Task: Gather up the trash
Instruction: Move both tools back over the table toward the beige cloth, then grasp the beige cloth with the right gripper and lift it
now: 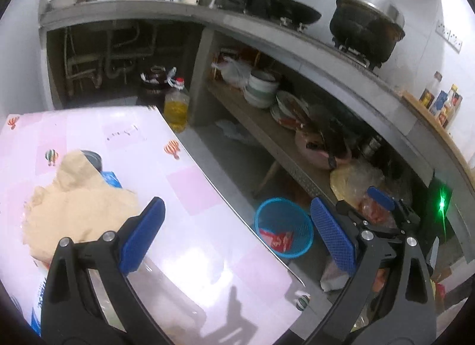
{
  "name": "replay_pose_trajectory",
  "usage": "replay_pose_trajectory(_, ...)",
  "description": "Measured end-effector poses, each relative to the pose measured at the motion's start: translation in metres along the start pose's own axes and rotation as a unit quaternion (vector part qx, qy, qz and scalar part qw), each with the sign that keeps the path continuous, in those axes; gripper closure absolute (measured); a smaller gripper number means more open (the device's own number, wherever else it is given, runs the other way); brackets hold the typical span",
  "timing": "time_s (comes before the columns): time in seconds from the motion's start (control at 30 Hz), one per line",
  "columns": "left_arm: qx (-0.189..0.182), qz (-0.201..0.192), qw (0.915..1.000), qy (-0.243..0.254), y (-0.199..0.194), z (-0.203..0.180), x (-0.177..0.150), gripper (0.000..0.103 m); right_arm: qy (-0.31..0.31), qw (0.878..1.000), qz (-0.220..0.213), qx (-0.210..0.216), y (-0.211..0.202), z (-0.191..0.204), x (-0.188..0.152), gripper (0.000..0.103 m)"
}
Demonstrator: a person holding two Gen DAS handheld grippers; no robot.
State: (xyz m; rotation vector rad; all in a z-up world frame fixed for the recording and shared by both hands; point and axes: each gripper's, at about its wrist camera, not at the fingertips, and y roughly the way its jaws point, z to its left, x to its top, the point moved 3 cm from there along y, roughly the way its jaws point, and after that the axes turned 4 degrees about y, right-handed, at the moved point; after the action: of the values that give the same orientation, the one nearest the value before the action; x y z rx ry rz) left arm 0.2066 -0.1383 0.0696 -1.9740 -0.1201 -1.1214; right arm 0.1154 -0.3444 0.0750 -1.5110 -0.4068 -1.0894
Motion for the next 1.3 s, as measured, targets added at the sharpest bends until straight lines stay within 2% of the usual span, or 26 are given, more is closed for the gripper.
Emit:
replay_pose_trajectory(0.13, 0.004, -0.022, 0.9997, 0.000, -0.011, 0.008, 0.001, 0.008, 0.004, 0.999, 0.001, 0.039, 0.003, 0.016, 0.005, 0.006)
replay_pose_trajectory(0.23, 0.003, -0.025, 0.9997, -0.003, -0.017, 0.015, 0.000, 0.008, -0.001, 0.998, 0.003, 0.060, 0.006, 0.026, 0.008, 0.006)
replay_pose_trajectory(0.5, 0.062, -0.049, 0.9967, 0.017, -0.051, 0.049, -0.006, 0.008, 0.024, 0.992, 0.032, 0.118, 0.026, 0.028, 0.014, 0.006)
replay_pose_trajectory(0.63, 0.087, -0.058, 0.9943, 0.022, -0.071, 0.069, -0.011, 0.008, 0.032, 0.984, 0.058, 0.165, 0.039, 0.041, 0.017, 0.006)
replay_pose_trajectory(0.97, 0.127, -0.050, 0.9907, -0.007, -0.089, 0.118, -0.031, 0.009, 0.049, 0.946, 0.117, 0.300, 0.059, 0.098, 0.017, 0.010)
replay_pose_trajectory(1.07, 0.143, -0.052, 0.9883, -0.014, -0.094, 0.130, -0.037, 0.010, -0.002, 0.932, 0.111, 0.345, 0.055, 0.135, 0.017, 0.010)
replay_pose_trajectory(1.13, 0.149, -0.050, 0.9872, -0.031, -0.096, 0.141, -0.040, 0.017, -0.037, 0.918, 0.108, 0.379, 0.055, 0.157, 0.018, 0.010)
replay_pose_trajectory(1.17, 0.149, -0.049, 0.9867, -0.042, -0.098, 0.146, -0.042, 0.023, -0.062, 0.908, 0.115, 0.399, 0.057, 0.172, 0.020, 0.010)
replay_pose_trajectory(1.3, 0.144, -0.042, 0.9838, -0.098, -0.098, 0.168, -0.054, 0.034, -0.134, 0.890, 0.145, 0.412, 0.069, 0.224, 0.023, 0.010)
